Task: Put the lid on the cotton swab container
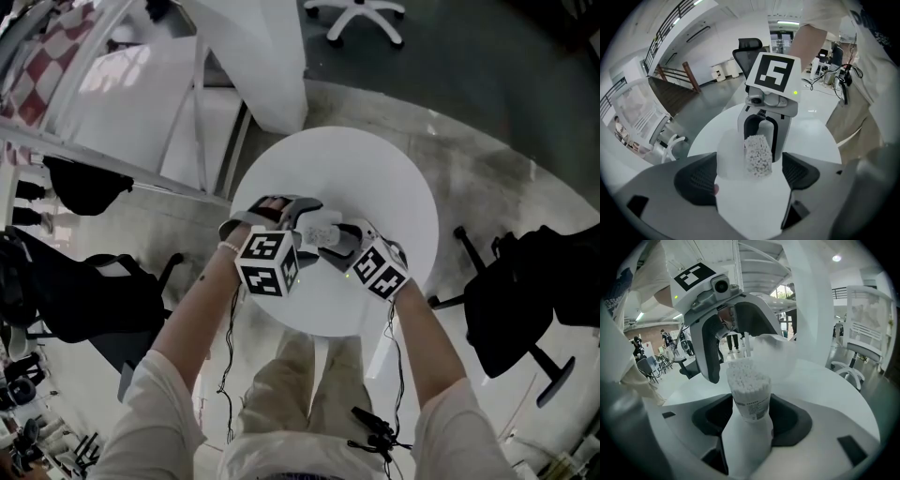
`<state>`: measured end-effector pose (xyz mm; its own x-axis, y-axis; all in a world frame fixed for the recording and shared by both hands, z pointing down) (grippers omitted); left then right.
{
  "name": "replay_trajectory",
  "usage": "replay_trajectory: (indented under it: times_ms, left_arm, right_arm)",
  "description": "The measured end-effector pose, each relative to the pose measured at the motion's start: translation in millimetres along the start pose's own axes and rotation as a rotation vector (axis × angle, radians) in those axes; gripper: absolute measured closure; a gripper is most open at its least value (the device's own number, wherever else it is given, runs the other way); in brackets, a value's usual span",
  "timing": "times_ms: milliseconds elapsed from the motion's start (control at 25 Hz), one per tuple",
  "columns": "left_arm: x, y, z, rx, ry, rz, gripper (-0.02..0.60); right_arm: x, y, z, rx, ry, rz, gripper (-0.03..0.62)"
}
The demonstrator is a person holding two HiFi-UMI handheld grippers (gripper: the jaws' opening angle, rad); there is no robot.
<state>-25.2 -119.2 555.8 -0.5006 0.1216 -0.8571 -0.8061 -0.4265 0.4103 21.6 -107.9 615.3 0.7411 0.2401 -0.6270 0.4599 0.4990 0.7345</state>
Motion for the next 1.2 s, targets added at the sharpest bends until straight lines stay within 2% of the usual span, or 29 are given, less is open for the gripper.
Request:
replay_trajectory:
  times_ms: [720,1200]
  left_arm:
    - [7,-2,37,-0.110,-0.034,-0.024,0.175]
    - [4,-2,58,-0.269,-0.060,-0.106,0.175]
  right_arm:
    - [-2,-1,2,-0.033,0.012,0.000,0.341]
    - [-4,-1,1,-0.032,0.021,0.003,0.341]
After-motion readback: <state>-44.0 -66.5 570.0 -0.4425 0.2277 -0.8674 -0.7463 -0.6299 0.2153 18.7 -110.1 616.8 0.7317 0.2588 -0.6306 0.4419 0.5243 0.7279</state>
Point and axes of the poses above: the fingertips, and each gripper's own axes: x backward along the fingers, z to its right, y out of its underside, the point moved 5 cm from there along x, backward along the fingers, and after that the axes turned 13 degrees about -x, right-handed, at the moved point
